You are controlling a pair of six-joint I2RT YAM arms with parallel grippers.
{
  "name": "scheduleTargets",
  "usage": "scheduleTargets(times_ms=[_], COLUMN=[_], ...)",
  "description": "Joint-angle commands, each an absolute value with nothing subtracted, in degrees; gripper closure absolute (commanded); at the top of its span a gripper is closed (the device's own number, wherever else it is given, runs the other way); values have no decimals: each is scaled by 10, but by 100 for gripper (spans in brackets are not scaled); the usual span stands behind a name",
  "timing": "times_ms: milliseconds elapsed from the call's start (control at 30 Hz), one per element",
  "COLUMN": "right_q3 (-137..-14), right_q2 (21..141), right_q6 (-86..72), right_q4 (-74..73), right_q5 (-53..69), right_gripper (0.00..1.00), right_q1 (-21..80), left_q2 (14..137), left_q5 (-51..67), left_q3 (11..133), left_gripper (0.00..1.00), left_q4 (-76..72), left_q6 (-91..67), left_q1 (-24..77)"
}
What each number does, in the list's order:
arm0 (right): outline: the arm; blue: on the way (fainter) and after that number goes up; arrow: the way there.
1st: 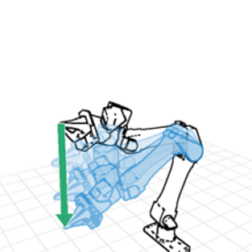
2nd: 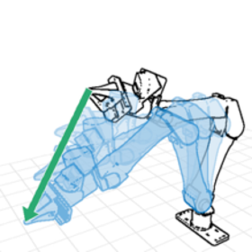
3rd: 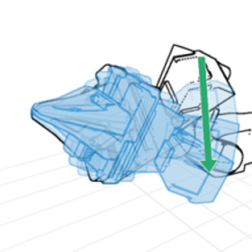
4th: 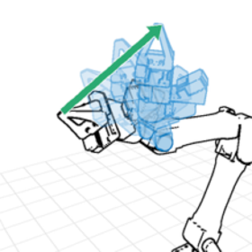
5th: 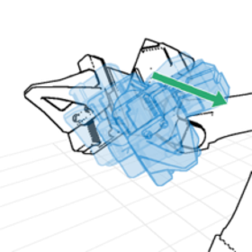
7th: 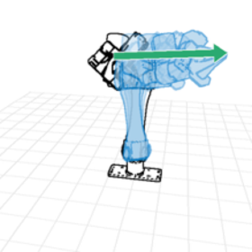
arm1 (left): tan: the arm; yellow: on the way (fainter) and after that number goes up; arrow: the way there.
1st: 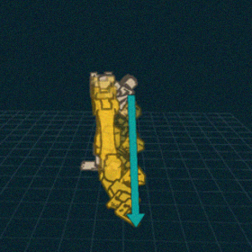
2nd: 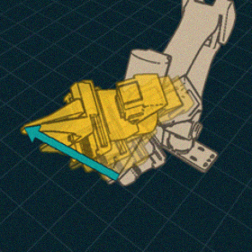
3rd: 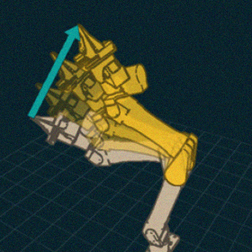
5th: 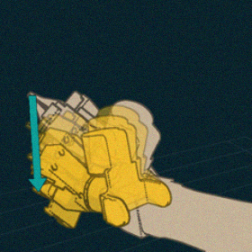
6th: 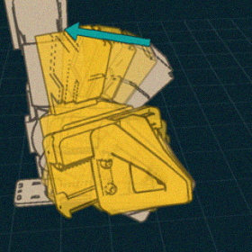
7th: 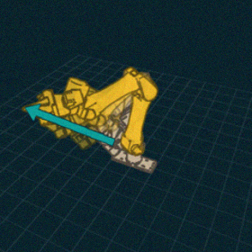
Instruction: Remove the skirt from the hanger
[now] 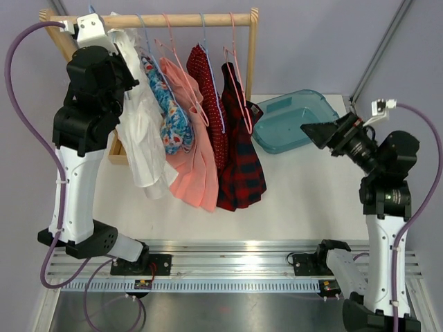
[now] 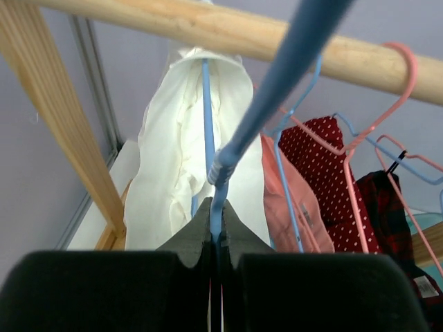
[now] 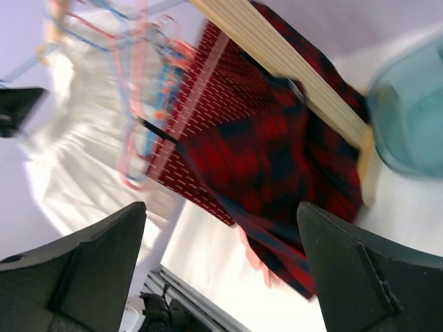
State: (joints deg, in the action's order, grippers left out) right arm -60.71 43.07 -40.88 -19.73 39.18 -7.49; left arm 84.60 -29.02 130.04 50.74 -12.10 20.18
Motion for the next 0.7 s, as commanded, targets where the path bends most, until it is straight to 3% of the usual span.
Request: scheduleTargets(times_ms=[0, 133, 200, 333, 400, 533, 667], right_q3=[-735, -883, -971, -1091, -1100, -1069, -1124], right_q2=[482, 549, 604, 713, 748, 795, 886], right_q6=[-435, -360, -321, -206, -185, -196, -196], right_q4=[-147, -255, -313, -466, -453, -376, -357], right_q5=[473, 414, 359, 88, -37, -90, -126], right_gripper=[1, 1, 2, 7, 8, 6, 5], right_q1=[-64, 23, 125, 366, 512, 637, 716], left_q2=[825, 794, 789, 782, 780, 780, 773], left_q5=[-355, -399, -405, -417, -430, -464, -488], left_q3=[1268, 1186, 1167, 1146, 1142, 1154, 1146], left_gripper=[100, 100, 100, 100, 100, 100, 100], left_q4=[454, 449, 470, 488, 491, 526, 538], left_q6=[-128, -172, -194, -225, -227, -242, -247], left_q1=[215, 236, 241, 268, 279, 304, 327])
